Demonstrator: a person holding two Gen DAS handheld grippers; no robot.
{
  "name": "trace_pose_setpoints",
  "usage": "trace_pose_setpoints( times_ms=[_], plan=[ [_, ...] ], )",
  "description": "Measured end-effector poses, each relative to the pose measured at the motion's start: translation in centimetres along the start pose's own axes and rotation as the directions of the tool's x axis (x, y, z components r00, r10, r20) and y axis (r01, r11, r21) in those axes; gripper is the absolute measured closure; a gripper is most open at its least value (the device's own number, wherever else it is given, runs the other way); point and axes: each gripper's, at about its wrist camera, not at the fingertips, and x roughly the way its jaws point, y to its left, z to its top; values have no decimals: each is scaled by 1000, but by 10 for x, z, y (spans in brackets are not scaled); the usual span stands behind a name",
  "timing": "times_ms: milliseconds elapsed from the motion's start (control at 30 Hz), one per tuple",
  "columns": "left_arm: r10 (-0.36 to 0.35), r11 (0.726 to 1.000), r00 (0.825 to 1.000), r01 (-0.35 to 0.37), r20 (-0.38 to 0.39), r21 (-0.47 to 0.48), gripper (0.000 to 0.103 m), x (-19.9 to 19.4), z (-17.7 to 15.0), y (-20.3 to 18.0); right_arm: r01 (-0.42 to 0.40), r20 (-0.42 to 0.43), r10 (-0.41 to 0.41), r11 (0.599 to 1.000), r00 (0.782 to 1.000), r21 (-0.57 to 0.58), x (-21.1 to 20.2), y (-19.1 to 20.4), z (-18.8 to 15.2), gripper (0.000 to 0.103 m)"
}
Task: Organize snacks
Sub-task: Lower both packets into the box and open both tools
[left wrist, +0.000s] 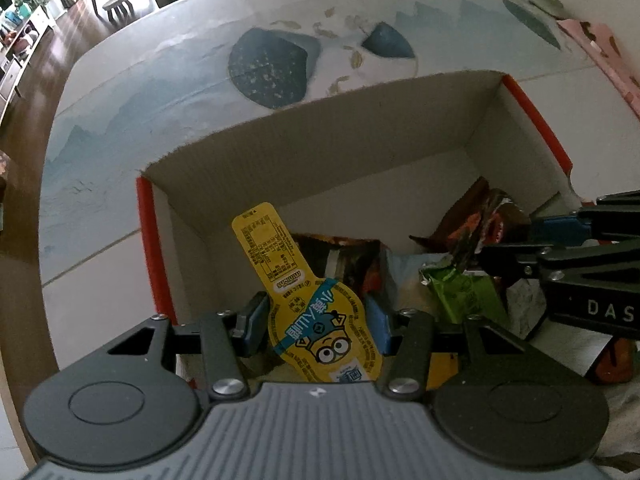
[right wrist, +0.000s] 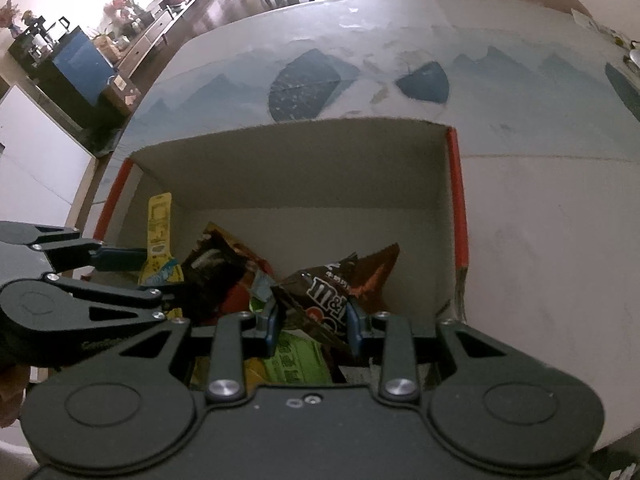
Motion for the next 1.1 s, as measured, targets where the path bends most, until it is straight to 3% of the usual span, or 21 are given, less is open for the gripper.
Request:
trace_pose_setpoints(
  times_ms=[467, 700, 833, 1100],
  plan=[
    [-15, 1000, 999, 15, 37, 5, 51, -4, -10, -6, 45, 42, -44, 999, 998, -1, -8, 5, -17, 71],
    [16, 1000, 997, -15, 72, -12, 47, -12, -10, -10, -17, 74, 18, 1000, 997, -13, -22, 2, -20, 69],
    [31, 999, 996, -28, 82, -43, 40, -19, -13, -14, -53, 87, 55, 998, 995, -24, -30, -4, -20, 67],
    [51, 993, 993, -39, 109, -112, 39, -43, -21, -24, -104, 121, 111, 993, 986, -63, -50, -8, -25, 59]
  ],
)
